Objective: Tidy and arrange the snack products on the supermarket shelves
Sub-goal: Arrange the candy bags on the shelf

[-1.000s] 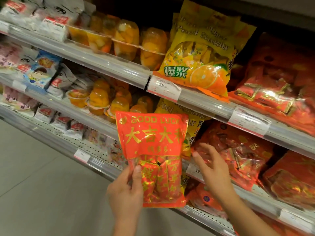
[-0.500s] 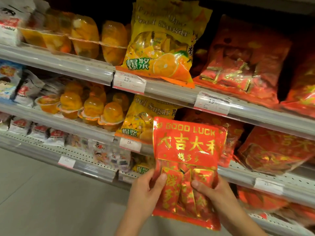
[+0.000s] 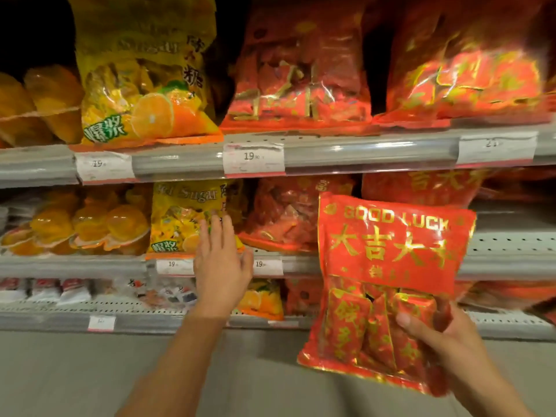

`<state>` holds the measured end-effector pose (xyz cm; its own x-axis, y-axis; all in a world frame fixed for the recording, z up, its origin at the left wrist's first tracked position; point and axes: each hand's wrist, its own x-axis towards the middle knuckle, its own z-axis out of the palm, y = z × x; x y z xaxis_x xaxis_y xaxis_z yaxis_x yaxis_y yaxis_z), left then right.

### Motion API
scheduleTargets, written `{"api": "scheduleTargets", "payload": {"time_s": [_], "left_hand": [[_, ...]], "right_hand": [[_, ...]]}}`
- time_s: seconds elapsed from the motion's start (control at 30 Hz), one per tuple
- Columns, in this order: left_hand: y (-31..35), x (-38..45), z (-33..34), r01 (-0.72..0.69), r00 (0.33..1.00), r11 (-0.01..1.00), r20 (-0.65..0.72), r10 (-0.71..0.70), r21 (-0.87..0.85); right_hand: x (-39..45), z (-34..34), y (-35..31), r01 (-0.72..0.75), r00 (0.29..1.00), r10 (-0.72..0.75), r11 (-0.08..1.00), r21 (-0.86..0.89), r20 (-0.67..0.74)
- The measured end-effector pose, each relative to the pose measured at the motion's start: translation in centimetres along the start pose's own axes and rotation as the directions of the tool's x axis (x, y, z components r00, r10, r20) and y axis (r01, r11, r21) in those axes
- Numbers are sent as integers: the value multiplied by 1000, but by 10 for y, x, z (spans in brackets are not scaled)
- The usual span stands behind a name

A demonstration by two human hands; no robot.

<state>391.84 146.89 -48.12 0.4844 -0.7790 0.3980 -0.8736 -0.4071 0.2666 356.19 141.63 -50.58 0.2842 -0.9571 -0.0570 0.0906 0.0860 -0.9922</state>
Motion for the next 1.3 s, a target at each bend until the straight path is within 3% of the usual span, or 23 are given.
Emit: {"api": "scheduleTargets", "payload": {"time_s": [0.27, 0.37, 0.5, 0.57, 0.63, 0.7, 0.77, 0.83, 0.9, 0.93, 1.03, 1.1, 1.2, 1.3], "left_hand": [[-18, 26, 41, 37, 988, 971, 138, -71, 234], [-38, 41, 47, -81, 968, 923, 249, -17, 377], [-55, 50, 43, -146, 942, 898, 334, -2, 416], [-34, 43, 30, -58, 964, 937, 262, -36, 344], [13, 24, 11, -14, 995, 972, 97, -9, 233], [67, 0, -4, -159, 985, 979, -47, 167, 130], [123, -19, -15, -429, 894, 903, -131, 429, 27], [177, -29, -24, -684, 709, 730, -220, 670, 19], [226, -29, -38, -782, 573, 617, -292, 766, 83], [247, -28, -46, -781, 557, 616, -329, 762, 106], [293, -16, -57, -687, 624, 709, -371, 688, 159], [311, -6, -52, -627, 683, 748, -306, 663, 218], [321, 4, -34, -574, 741, 749, -179, 647, 330], [324, 7, -21, -535, 759, 742, -156, 632, 404]], "right_hand": [[16, -32, 0, 25, 999, -21, 994, 104, -46], [18, -40, -1, 35, 999, -32, 995, 91, -32], [20, -55, -9, 53, 999, -52, 992, 117, -16], [21, -65, -16, 66, 998, -65, 991, 114, -16], [24, -79, -22, 81, 997, -79, 990, 114, -25], [27, -94, -26, 90, 995, -86, 989, 115, -41], [31, -108, -29, 104, 993, -98, 988, 111, -61], [35, -122, -29, 108, 991, -97, 987, 119, -88], [37, -135, -28, 115, 988, -100, 985, 131, -118], [38, -142, -29, 120, 986, -101, 983, 139, -135], [39, -159, -30, 138, 978, -110, 978, 154, -180], [41, -173, -30, 141, 972, -106, 978, 157, -211], [44, -188, -32, 152, 960, -106, 974, 166, -258], [47, -198, -32, 165, 944, -109, 973, 160, -312]]}}
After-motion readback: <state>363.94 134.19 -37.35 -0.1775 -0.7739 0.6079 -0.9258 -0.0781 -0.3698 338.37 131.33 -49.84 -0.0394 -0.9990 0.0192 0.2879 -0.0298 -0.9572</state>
